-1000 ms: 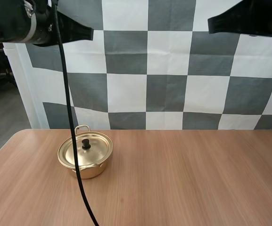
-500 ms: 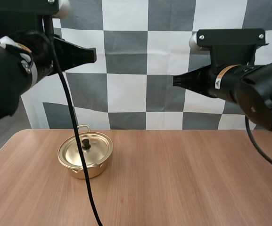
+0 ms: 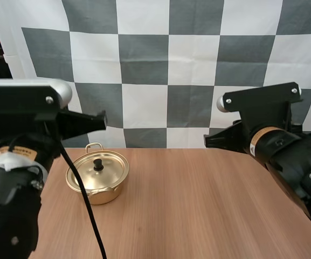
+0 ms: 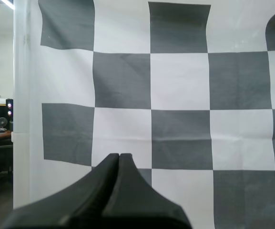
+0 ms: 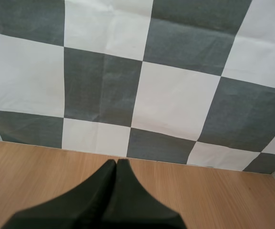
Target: Open the pot, put the car inside, and close it
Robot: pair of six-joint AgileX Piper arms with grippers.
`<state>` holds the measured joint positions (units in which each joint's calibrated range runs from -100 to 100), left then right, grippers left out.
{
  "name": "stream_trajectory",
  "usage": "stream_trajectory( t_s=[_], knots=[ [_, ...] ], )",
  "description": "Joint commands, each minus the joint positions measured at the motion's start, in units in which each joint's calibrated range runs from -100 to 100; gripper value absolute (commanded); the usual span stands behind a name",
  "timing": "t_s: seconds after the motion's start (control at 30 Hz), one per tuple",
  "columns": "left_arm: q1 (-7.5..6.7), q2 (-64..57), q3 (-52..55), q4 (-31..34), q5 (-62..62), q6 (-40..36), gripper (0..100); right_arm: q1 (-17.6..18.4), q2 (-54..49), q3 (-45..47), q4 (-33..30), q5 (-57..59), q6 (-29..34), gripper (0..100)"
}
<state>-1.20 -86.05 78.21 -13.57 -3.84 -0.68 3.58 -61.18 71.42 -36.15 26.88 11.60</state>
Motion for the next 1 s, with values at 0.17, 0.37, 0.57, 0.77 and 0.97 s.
stream_trajectory(
  t_s=[0.17,0.37,0.57,0.77,0.97],
  knots=[
    [-0.61,-11.97,20.5,0.07,0.21,0.01,0,-4.18,-11.4,17.52,0.89,-20.44,0.03,0],
    [-0.61,-13.95,21.79,1.75,9.94,0.12,0,-4.18,-19.79,24.02,10.81,-23.21,0.14,0],
    [-0.61,-13.95,21.79,2.64,17.58,0.12,0,-4.18,-28.6,28.52,14.91,-24.04,0.14,0],
    [-0.61,-13.95,21.79,3.76,27.88,0.12,0,-4.0,-35.48,28.58,14.91,-22.21,-0.07,0],
    [-0.61,-13.95,21.79,5.18,34.38,0.03,0,-3.06,-38.42,28.58,14.91,-15.37,-0.07,0]
  ],
)
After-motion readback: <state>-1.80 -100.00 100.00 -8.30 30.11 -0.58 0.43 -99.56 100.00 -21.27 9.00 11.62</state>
